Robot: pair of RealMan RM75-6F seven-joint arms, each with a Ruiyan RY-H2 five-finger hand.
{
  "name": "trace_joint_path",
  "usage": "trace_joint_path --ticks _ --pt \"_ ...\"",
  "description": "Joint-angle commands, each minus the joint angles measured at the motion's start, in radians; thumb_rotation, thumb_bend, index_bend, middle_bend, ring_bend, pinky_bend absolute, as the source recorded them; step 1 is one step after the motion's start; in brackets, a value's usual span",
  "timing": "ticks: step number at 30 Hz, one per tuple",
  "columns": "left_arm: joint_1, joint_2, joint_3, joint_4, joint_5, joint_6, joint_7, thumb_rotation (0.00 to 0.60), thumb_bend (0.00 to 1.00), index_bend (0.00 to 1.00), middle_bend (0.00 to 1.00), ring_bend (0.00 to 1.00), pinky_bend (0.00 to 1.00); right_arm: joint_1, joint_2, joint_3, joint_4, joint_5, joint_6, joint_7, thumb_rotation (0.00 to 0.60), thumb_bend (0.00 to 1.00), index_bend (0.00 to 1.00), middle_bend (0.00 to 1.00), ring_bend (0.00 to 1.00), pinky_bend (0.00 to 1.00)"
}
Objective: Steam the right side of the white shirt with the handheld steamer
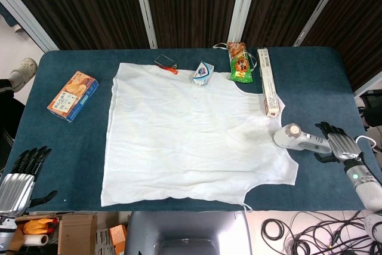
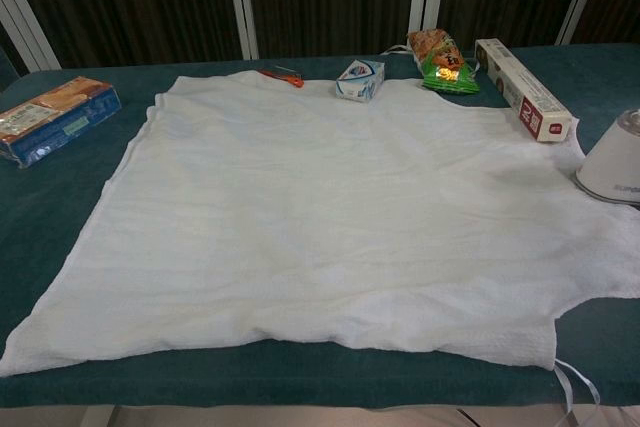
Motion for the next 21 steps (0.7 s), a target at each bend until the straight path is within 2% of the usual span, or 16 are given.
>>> trace_joint_path --ticks 1,6,11,15,21 --pt "-0.002 -0.001 0.001 0.001 0.003 -0.001 -0.001 0.6 0.01 0.04 0.05 0.0 0.07 -0.002 0.002 -0.008 -0.003 -0.006 0.01 0.006 0.6 0.26 0.07 0.0 0.0 0.03" --pt "-0.007 0.001 0.001 0.002 0.006 -0.007 -0.007 0.6 0.01 0.04 0.05 0.0 0.07 -0.006 -0.001 -0.016 0.0 -0.011 0.031 0.019 0.6 0.26 0.1 0.0 0.0 0.05" --pt "-0.011 0.002 0.002 -0.001 0.006 -0.016 -0.006 0.6 0.01 0.04 0.05 0.0 0.07 -0.009 -0.014 -0.022 0.011 -0.031 0.06 0.053 0.6 0.26 0.15 0.08 0.04 0.18" --pt "-0.013 0.002 0.004 -0.006 0.006 -0.021 0.001 0.6 0.01 0.04 0.05 0.0 0.07 0.001 -0.018 -0.027 0.021 -0.051 0.042 0.115 0.6 0.26 0.18 0.12 0.09 0.24" --pt "-0.018 0.0 0.003 -0.008 0.002 -0.031 0.004 0.6 0.01 0.04 0.05 0.0 0.07 0.017 -0.023 -0.037 0.041 -0.103 0.02 0.246 0.6 0.26 0.2 0.14 0.11 0.27"
